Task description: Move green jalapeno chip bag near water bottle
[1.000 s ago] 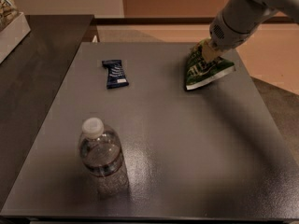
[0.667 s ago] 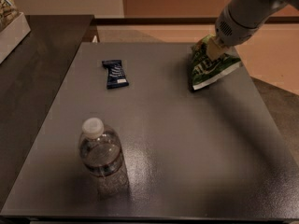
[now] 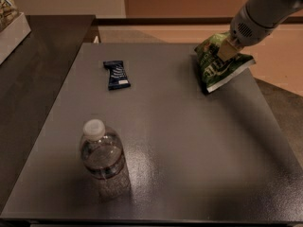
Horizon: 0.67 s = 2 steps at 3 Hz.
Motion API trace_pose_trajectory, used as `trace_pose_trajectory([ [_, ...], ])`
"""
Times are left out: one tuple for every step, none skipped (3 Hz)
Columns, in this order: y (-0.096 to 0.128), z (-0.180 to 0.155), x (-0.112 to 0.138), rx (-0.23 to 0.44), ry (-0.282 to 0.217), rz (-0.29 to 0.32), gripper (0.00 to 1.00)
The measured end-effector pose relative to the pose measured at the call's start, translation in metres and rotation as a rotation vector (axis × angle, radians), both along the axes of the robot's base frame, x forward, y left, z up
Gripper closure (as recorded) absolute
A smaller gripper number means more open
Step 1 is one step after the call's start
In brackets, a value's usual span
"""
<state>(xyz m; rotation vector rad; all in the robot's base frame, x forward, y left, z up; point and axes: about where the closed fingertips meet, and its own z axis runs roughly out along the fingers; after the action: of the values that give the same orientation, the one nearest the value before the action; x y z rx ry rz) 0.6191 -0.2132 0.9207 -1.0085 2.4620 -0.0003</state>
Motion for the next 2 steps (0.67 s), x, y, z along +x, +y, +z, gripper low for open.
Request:
trace_pose_trajectory([
  [-0.0025, -0.0025, 0.0013, 0.025, -0.018, 0.059, 0.36],
  [0.0006, -0.0001, 0.0003, 0.066, -0.038, 0.106, 0.12],
])
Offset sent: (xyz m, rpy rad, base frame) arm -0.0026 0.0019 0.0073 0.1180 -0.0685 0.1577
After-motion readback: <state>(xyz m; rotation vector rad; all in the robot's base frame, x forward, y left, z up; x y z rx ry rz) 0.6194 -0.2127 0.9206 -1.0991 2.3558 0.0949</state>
